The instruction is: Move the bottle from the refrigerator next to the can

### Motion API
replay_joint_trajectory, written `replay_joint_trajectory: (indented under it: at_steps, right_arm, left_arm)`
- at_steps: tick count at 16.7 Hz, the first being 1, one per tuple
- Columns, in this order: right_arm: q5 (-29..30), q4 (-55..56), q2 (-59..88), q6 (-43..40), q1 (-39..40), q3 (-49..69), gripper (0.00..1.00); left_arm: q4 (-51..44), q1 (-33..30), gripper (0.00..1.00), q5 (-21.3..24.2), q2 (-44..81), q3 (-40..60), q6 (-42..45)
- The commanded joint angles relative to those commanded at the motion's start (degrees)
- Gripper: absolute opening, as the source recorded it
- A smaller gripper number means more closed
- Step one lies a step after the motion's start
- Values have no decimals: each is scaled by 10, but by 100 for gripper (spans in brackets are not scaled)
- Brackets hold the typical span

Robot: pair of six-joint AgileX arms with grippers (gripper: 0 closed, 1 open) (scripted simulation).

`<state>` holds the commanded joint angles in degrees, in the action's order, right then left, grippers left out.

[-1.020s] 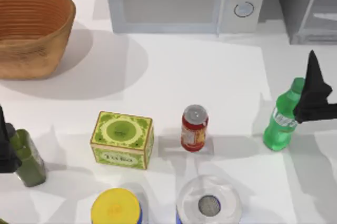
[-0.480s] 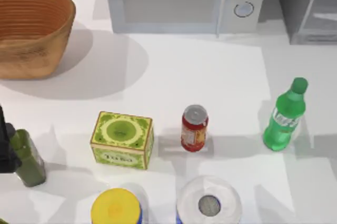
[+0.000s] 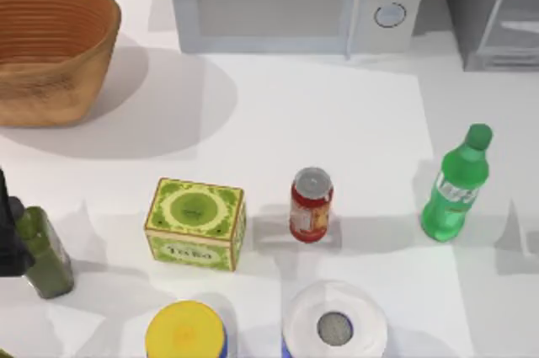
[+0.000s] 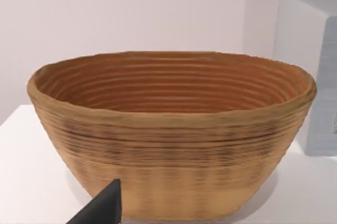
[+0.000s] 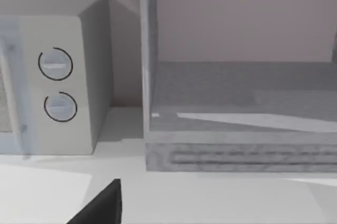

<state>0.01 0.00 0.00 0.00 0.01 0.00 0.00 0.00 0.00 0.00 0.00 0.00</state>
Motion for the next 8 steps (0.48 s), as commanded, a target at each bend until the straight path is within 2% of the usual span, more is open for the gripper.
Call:
replay_joint_trajectory:
  at_steps: [5,8]
  right_arm:
    - [1,0,1,-1,2,3,100]
    - [1,-37,-27,-1,1,26,100]
  left_arm:
    - [0,0,100,0,0,0,0]
    - [0,0,100,0,0,0,0]
